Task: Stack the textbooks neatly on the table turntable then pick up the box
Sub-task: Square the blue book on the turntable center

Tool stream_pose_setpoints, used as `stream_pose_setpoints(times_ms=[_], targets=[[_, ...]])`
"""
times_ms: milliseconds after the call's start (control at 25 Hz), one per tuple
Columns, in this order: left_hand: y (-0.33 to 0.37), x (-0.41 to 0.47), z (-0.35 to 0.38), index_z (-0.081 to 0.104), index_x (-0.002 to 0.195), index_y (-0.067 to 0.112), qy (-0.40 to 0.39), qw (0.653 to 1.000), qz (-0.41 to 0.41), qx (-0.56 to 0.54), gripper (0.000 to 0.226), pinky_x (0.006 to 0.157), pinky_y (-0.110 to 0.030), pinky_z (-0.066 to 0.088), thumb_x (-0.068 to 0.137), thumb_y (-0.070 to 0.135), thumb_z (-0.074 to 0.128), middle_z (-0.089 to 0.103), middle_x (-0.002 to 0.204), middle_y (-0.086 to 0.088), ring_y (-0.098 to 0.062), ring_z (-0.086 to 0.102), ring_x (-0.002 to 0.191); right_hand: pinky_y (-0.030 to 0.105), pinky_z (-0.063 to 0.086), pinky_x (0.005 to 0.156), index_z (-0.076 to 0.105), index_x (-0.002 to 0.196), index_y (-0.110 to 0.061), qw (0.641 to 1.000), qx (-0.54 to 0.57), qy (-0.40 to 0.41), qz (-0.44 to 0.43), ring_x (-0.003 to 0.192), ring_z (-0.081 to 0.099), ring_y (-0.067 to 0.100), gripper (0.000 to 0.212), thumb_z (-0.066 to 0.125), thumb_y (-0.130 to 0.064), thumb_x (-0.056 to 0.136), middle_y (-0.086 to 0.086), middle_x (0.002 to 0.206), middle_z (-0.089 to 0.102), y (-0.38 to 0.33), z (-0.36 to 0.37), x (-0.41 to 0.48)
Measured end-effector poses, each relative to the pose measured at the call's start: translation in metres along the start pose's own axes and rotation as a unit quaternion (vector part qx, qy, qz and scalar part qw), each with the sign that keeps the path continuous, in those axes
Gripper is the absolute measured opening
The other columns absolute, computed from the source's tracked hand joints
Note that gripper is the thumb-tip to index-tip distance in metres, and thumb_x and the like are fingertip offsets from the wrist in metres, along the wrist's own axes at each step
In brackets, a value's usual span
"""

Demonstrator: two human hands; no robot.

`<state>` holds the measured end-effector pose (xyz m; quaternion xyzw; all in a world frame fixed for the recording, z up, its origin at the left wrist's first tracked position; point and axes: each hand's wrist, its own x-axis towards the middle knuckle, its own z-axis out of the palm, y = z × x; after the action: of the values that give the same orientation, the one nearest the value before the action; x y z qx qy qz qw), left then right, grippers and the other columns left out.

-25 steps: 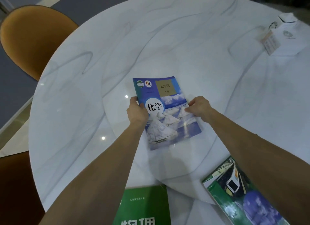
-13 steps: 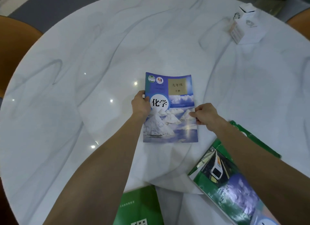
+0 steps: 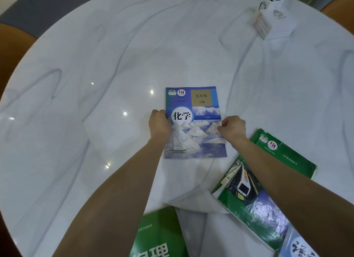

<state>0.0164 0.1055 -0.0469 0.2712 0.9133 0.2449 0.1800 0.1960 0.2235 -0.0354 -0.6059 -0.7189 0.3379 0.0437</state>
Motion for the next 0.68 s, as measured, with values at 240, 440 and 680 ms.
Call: stream_pose_setpoints(times_ms=[240,440,680], targets=[[-0.004,-0.013,0.002,0.062,0.102,-0.005,0.003,1.000,-0.002,0.009,0.020,0.071,-0.030,0.037,0.091,0.005,0.049,0.056,0.109,-0.023,-0.037,0.057,0.093,0.027,0.045,0.073,0.067,0.095,0.002,0.999,-0.037,-0.013,-0.008,0.095,0.063,0.032,0.018,0.064,-0.012,0.084,0.019,0.101,0.069,0.001,0.002,-0.007],[0.003,-0.027,-0.003,0.059,0.108,0.001,0.003,0.994,0.047,0.100,0.023,0.079,-0.039,0.046,0.090,0.007,0.046,0.056,0.111,-0.019,-0.033,0.053,0.102,0.032,0.048,0.079,0.063,0.106,-0.004,0.995,-0.098,-0.010,-0.036,0.100,0.061,0.035,0.023,0.054,-0.018,0.090,0.018,0.111,0.064,0.003,-0.006,-0.014],[0.023,-0.045,-0.005,0.053,0.119,0.010,-0.014,0.951,0.188,0.245,0.030,0.088,-0.039,0.043,0.093,0.022,0.046,0.055,0.119,-0.012,-0.028,0.048,0.111,0.037,0.046,0.078,0.060,0.106,-0.005,0.951,-0.261,0.040,-0.163,0.099,0.057,0.034,0.030,0.042,-0.025,0.093,0.018,0.108,0.061,0.020,-0.028,-0.031]])
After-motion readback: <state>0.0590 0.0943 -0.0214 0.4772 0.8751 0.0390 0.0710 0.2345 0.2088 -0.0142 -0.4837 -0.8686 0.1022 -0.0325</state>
